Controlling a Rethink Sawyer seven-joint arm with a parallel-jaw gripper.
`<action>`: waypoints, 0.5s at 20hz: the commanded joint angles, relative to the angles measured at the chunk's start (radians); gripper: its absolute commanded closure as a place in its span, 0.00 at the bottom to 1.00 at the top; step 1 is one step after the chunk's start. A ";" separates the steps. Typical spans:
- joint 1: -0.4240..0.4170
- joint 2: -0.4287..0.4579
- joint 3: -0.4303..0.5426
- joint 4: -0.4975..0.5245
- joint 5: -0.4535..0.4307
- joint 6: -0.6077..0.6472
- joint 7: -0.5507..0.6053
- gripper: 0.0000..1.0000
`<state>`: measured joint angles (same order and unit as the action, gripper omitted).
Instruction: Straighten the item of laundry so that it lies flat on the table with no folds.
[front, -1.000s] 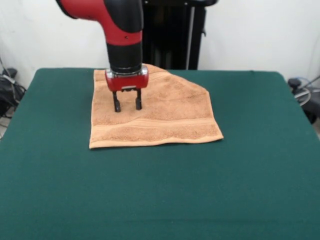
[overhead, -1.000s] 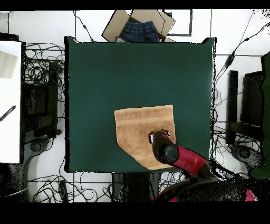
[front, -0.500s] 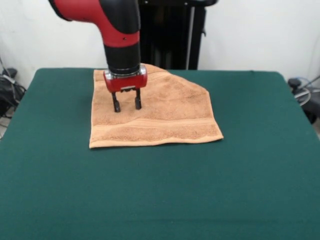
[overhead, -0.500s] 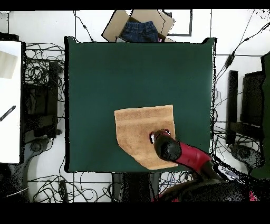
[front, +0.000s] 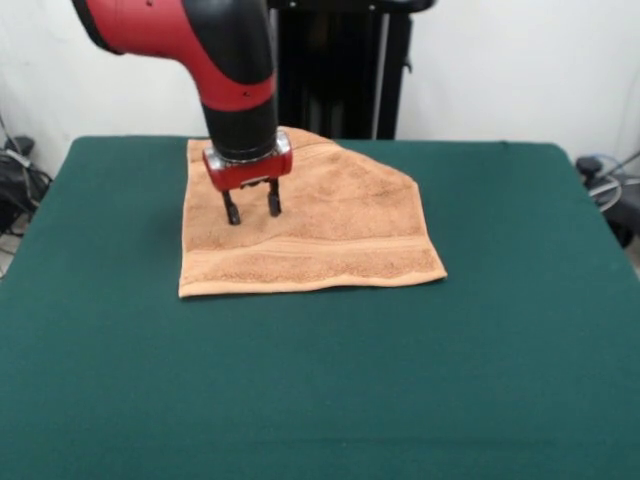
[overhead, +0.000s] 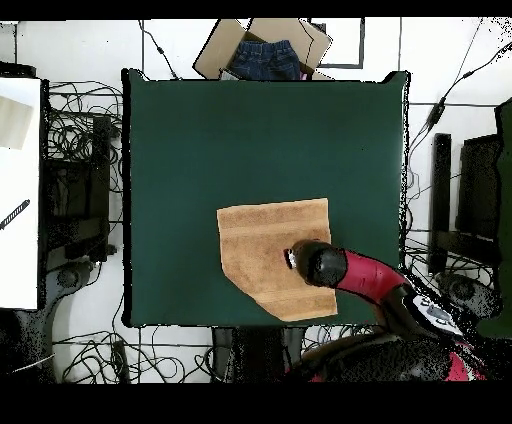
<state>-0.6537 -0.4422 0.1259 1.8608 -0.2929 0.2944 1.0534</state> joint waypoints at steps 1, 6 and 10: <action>0.042 0.138 0.010 -0.290 -0.085 -0.098 0.063 0.00; 0.108 0.099 -0.036 -0.361 -0.098 0.020 0.089 0.00; 0.110 0.085 -0.025 -0.382 -0.116 0.073 0.087 0.00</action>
<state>-0.5667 -0.4336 0.0966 1.7606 -0.3606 0.4439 1.0534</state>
